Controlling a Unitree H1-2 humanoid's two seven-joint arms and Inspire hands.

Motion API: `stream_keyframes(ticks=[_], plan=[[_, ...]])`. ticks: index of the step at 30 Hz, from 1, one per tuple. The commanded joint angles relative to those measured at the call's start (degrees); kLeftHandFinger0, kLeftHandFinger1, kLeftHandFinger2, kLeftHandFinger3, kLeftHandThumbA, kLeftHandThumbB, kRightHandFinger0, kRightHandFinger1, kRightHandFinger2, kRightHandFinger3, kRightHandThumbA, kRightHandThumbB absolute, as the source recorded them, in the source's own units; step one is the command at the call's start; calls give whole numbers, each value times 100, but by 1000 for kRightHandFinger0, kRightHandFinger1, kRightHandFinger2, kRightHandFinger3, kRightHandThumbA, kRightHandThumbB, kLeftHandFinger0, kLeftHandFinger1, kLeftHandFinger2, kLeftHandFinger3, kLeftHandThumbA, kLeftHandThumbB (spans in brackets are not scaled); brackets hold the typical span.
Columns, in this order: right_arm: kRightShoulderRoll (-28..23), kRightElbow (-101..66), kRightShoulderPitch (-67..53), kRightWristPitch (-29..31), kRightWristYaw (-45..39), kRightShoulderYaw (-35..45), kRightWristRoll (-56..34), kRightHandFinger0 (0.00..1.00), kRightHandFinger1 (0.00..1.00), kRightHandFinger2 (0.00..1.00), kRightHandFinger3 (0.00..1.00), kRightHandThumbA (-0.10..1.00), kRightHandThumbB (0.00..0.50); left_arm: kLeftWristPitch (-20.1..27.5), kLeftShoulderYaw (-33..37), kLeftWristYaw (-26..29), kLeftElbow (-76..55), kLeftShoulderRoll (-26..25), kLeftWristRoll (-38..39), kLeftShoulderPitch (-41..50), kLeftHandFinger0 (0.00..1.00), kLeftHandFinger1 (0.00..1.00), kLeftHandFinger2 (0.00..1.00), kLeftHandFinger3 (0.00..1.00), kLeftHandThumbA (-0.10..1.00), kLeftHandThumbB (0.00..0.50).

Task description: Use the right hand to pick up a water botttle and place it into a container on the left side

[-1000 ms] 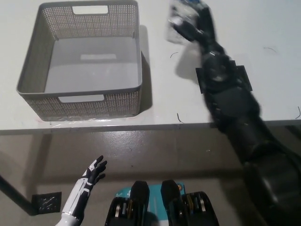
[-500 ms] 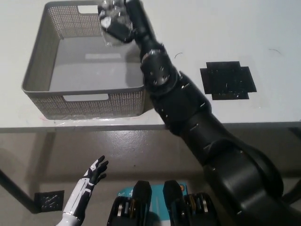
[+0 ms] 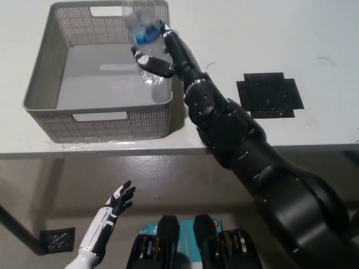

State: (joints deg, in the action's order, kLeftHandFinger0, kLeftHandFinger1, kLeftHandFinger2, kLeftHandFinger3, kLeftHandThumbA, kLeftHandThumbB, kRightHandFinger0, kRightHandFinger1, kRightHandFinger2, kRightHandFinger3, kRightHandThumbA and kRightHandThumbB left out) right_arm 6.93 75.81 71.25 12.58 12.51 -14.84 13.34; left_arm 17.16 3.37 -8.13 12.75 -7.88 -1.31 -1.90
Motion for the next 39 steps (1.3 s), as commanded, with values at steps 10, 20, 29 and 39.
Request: stream_keyframes(ticks=[10,20,29,39], plan=[[-303,-483,122,15,-625,-139,172,1000,1000,1000,1000,878,492,-15,125,-158,-173,-141,-58,-161,1000,1000,1000,1000,1000,358],[-1044,-3519,-787,-299,-913,388,-161,1000,1000,1000,1000,988,479,-23,122,-124,-198,-170,-46,-167,1000,1000,1000,1000,1000,353],[-1715,-8303,-3451,-782,-1108,1212,-953,1000,1000,1000,1000,950,442,-73,82,-185,-257,-230,69,-69,1000,1000,1000,1000,1000,368],[-1825,-9283,-6172,137,-921,1211,-1227,1000,1000,1000,1000,1000,409,-26,82,-120,-52,-202,-5,-143,1000,1000,1000,1000,1000,361]])
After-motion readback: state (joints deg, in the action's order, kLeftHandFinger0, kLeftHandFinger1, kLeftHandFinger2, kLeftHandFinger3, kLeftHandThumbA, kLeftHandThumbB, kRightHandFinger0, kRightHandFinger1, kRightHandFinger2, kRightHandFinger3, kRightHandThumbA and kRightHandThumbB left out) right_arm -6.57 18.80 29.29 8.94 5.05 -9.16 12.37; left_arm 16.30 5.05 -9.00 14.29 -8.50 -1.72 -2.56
